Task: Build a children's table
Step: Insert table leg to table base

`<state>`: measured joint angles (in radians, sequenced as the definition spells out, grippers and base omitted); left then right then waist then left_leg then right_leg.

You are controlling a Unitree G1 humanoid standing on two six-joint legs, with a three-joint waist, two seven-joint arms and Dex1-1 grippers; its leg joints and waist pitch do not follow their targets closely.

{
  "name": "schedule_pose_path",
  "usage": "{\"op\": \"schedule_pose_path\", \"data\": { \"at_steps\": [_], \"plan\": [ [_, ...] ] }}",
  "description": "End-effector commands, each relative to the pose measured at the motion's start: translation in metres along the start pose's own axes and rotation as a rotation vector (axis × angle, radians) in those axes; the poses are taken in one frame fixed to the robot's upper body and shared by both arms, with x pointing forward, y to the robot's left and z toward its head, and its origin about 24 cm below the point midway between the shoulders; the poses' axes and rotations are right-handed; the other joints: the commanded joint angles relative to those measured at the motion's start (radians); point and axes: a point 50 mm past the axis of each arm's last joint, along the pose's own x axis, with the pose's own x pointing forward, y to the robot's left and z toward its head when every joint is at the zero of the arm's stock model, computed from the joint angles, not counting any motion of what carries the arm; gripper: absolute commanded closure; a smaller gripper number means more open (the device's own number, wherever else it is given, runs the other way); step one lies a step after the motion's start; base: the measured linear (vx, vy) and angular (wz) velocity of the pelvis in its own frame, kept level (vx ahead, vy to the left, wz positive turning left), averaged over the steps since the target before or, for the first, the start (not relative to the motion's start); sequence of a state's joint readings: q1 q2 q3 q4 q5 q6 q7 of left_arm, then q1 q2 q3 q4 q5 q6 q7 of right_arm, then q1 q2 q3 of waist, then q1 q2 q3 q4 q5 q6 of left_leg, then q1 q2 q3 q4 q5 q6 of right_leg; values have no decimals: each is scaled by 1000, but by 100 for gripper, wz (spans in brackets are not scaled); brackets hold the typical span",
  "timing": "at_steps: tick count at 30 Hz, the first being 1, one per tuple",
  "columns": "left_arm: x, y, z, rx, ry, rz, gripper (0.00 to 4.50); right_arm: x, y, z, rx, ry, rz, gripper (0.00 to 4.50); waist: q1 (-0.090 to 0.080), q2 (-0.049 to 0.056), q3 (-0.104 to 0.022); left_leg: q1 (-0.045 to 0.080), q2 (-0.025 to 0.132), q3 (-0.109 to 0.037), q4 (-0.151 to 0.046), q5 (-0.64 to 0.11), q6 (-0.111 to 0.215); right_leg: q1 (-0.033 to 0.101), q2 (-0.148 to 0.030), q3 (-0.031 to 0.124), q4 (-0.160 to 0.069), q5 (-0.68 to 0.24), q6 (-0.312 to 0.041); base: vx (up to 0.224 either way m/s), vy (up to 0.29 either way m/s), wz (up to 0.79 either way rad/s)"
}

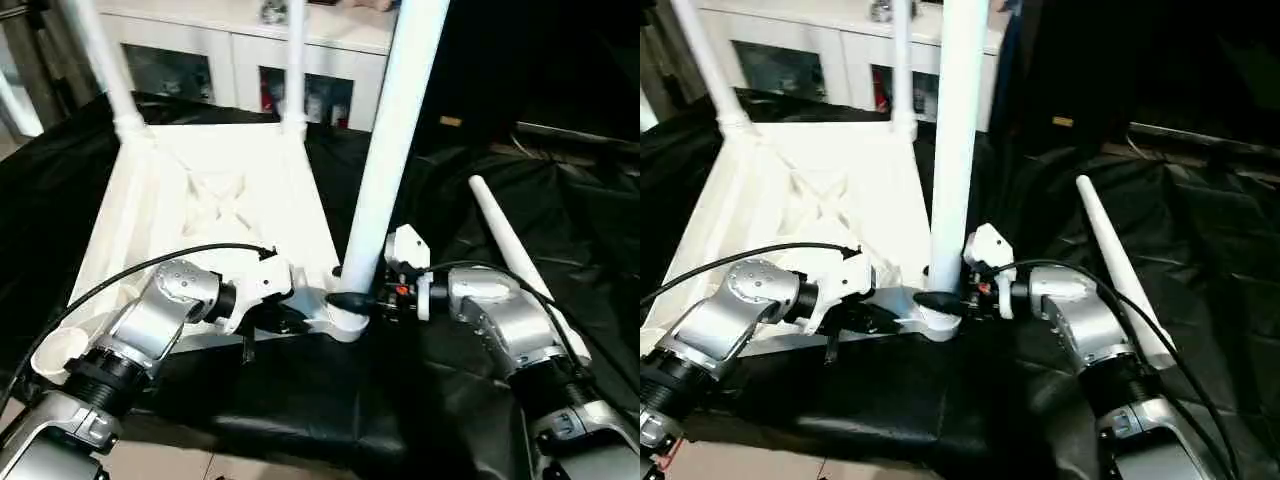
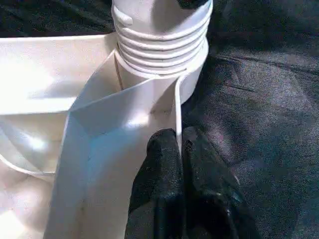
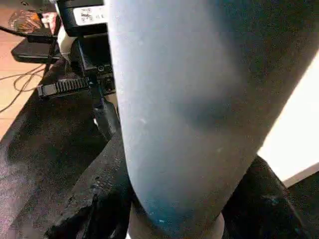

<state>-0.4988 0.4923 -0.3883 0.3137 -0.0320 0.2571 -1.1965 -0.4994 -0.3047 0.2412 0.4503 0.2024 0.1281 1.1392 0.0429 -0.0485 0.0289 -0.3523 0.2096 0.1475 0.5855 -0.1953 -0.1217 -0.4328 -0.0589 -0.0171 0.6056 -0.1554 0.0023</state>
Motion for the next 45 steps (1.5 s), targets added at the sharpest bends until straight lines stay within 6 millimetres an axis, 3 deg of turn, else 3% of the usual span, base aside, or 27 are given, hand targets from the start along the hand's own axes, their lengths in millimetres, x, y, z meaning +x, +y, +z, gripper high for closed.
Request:
{"op": "schedule_pose_path", "data": {
  "at_steps": [1,2,6,8,9,11,12,14,15,16,17,18,19,20,21,22,23,24,25,26,28,32,35,39,43,44,45],
  "plan": [
    [6,6,23,60,-60,19,450,5,7,-41,147,146,-38,259,-3,14,-39,-4,3,15,-79,-339,14,49,-41,19,-83,-390,-168,0,0,0],
    [6,9,25,41,-69,45,450,7,2,-42,159,144,-106,259,-3,14,-38,-3,2,15,-79,-352,12,47,-40,18,-86,-415,-162,0,0,0],
    [10,14,31,3,-84,102,450,12,-7,-45,184,153,-258,259,-13,9,-31,0,-5,7,-75,-409,-1,35,-45,10,-111,-654,-71,0,0,0],
    [15,19,38,-36,-92,150,450,18,-11,-49,207,167,-354,259,-21,6,-29,-3,-9,1,-73,-421,-8,35,-47,0,-121,-729,-36,-57,6,-9],
    [18,21,41,-51,-94,179,450,22,-12,-50,230,168,-400,259,-27,10,-30,-6,-10,-5,-75,-425,-13,39,-49,-9,-127,-745,-24,-59,12,-13],
    [23,25,46,-74,-89,222,450,27,-14,-51,259,169,-451,259,-39,18,-32,-13,-5,-15,-85,-442,-11,55,-53,-31,-131,-699,-33,-61,32,-18],
    [29,29,49,-116,-75,280,450,33,-15,-52,278,177,-502,259,-46,26,-33,-10,0,-22,-90,-478,-6,59,-55,-41,-136,-655,-49,-59,37,-19],
    [39,33,54,-173,-45,354,450,42,-17,-52,299,194,-569,259,-61,31,-21,-2,8,-30,-100,-566,2,61,-52,-68,-146,-618,-69,0,0,0],
    [48,32,60,-190,-43,367,450,48,-18,-52,325,202,-609,259,-70,35,-14,20,12,-34,-104,-652,13,61,-45,-101,-168,-624,-56,0,0,0],
    [50,32,61,-194,-44,368,450,50,-18,-52,333,205,-620,259,-81,47,-7,24,29,-41,-122,-736,22,84,-46,-132,-161,-575,-51,0,0,0],
    [51,31,62,-194,-44,367,450,51,-18,-52,340,205,-622,259,-76,54,-2,-2,50,-43,-153,-785,29,116,-41,-131,-109,-501,-56,-58,-9,-7],
    [56,30,65,-194,-44,366,450,53,-18,-52,369,204,-631,259,-26,52,0,-58,88,-36,-209,-849,46,168,-53,-78,62,-237,-67,-58,-9,-7],
    [60,28,67,-194,-36,370,450,55,-18,-52,386,207,-636,259,-11,25,0,19,64,1,-184,-788,69,94,-57,-22,36,-351,-55,-16,-74,9],
    [61,28,68,-193,-35,371,450,56,-18,-52,390,208,-637,259,-29,-29,-9,51,0,7,-84,-648,53,42,-66,-17,-77,-670,-2,65,-106,6],
    [64,26,69,-191,-29,372,450,58,-18,-53,404,212,-640,259,-8,-13,-10,63,-31,8,14,-363,23,3,-148,-14,-175,-1060,12,65,-106,6],
    [66,25,70,-188,-25,373,450,59,-18,-53,413,216,-642,259,0,-15,-18,-38,-11,-15,-53,-224,5,93,-136,-27,-121,-972,27,86,-56,-41],
    [68,23,71,-192,-19,376,450,60,-18,-52,416,221,-640,259,10,6,-37,-40,3,-19,-83,-157,-30,97,-106,-34,-98,-691,-9,68,-2,-41],
    [69,23,70,-195,-14,378,450,62,-18,-52,418,229,-636,259,9,2,-36,-33,2,-18,-85,-152,-27,89,-94,-36,-93,-578,-33,68,-2,-41],
    [70,22,70,-203,-7,385,450,63,-18,-52,418,237,-635,260,13,13,-34,-15,0,-7,-86,-169,-21,77,-79,-32,-89,-457,-87,0,0,0],
    [70,23,69,-204,-6,385,450,63,-18,-52,418,236,-634,260,7,15,-28,-11,1,-4,-89,-229,-15,74,-72,-33,-89,-463,-118,0,0,0],
    [68,23,67,-207,1,390,450,65,-18,-51,420,235,-623,260,3,13,-27,-8,-2,-8,-90,-337,-12,71,-75,-39,-102,-577,-101,0,0,0],
    [65,26,65,-209,8,404,450,67,-18,-48,413,232,-607,260,-6,15,-30,-7,3,-15,-99,-380,-7,72,-75,-44,-111,-565,-91,0,0,0],
    [64,27,65,-209,10,411,450,67,-19,-47,408,233,-603,260,-9,14,-27,-2,3,-14,-99,-412,-1,66,-77,-44,-117,-589,-92,0,0,0],
    [63,28,66,-202,3,409,450,68,-20,-46,389,234,-595,260,-11,12,-26,-2,1,-15,-98,-419,2,65,-81,-47,-125,-632,-73,0,0,0],
    [62,28,66,-189,-7,402,450,66,-22,-44,386,215,-610,260,-10,12,-28,-5,3,-13,-104,-384,6,70,-80,-47,-125,-603,-77,0,0,0],
    [61,28,66,-187,-8,401,450,66,-23,-42,385,206,-611,204,-10,12,-27,-5,3,-13,-104,-385,6,69,-80,-47,-125,-600,-78,0,0,0],
    [61,28,66,-186,-9,399,450,65,-24,-42,384,201,-611,190,-11,13,-27,-3,4,-13,-104,-395,5,67,-80,-47,-126,-598,-80,0,0,0]
  ]
}}
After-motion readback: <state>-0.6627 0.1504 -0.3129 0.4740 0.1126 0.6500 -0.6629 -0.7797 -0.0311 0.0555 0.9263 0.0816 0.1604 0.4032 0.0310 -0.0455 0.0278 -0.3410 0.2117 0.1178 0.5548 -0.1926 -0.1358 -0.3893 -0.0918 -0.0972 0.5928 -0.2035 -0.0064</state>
